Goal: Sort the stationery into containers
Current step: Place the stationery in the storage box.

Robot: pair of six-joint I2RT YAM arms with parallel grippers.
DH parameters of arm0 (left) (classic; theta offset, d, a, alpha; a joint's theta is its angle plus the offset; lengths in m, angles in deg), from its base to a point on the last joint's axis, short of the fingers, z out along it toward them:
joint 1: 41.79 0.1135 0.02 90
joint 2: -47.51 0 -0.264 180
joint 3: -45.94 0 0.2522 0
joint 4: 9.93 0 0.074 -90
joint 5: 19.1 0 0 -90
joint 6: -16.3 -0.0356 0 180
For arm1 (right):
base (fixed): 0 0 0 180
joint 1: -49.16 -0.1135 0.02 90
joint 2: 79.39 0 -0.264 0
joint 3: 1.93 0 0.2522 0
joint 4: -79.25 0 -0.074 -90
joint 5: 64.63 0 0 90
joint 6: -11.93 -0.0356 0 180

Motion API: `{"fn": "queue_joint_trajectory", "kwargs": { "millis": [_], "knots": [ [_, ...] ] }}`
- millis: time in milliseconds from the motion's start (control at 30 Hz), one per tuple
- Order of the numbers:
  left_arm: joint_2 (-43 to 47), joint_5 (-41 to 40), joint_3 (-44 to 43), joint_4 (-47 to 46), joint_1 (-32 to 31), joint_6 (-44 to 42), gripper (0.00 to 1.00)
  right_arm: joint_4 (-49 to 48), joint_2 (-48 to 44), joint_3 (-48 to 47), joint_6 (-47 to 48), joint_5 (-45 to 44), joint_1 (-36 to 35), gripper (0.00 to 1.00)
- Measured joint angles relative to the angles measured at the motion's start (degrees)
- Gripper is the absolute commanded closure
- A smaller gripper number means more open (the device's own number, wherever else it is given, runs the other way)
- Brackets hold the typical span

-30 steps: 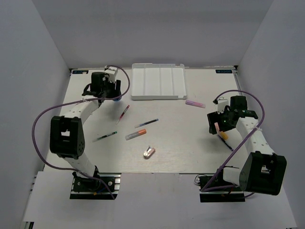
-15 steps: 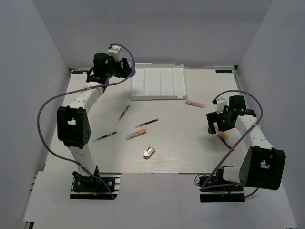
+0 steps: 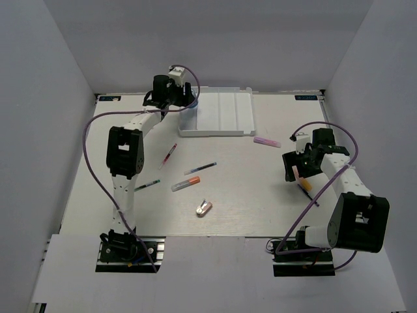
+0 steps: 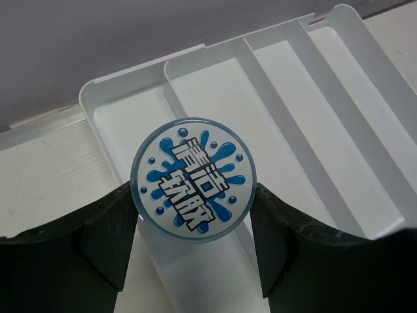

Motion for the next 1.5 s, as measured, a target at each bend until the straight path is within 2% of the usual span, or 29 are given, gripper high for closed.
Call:
{"fn": "queue_joint_trajectory", "kwargs": {
  "millis": [233,567,867,900,933,1133,1167,1267,1500],
  "knots": [
    [-5.5,-6.5,-7.9,2.1,-2.1,-3.1,0.69,0.0,0.0,0.0,0.0,-0.2,0.0,0.11],
    [-8.7,-15.4,-11.6,5.4,-3.6,-6.6,0.68,-0.1,0.4,0.0,0.0,-0.2,0.0,0.11],
    [-11.5,-16.8,-13.6,8.0,-3.8,-7.6,0.47,-1.0,0.7,0.0,0.0,-0.2,0.0,0.11],
    [-11.6,-16.9,-13.6,8.3,-3.8,-7.7,0.47,-1.0,0.7,0.0,0.0,-0.1,0.0,0.11],
    [-11.7,-16.9,-13.6,8.4,-3.8,-7.7,0.4,-1.0,0.7,0.0,0.0,-0.1,0.0,0.11],
    [-11.8,-16.9,-13.9,8.7,-4.0,-7.5,0.18,-0.9,1.3,-0.7,0.0,-0.1,0.0,0.11],
    [-11.8,-16.9,-14.0,8.8,-4.0,-7.4,0.11,-0.9,1.4,-1.0,-0.1,-0.1,0.0,0.11],
    [-11.7,-16.7,-14.8,8.7,-4.0,-6.3,0.02,-0.9,1.4,-1.9,-0.2,-0.1,0.0,0.11],
    [-9.5,-14.8,-15.4,10.0,-4.0,-4.9,0.02,-0.6,0.9,-3.6,-0.4,0.3,0.0,0.11]
  ]
}}
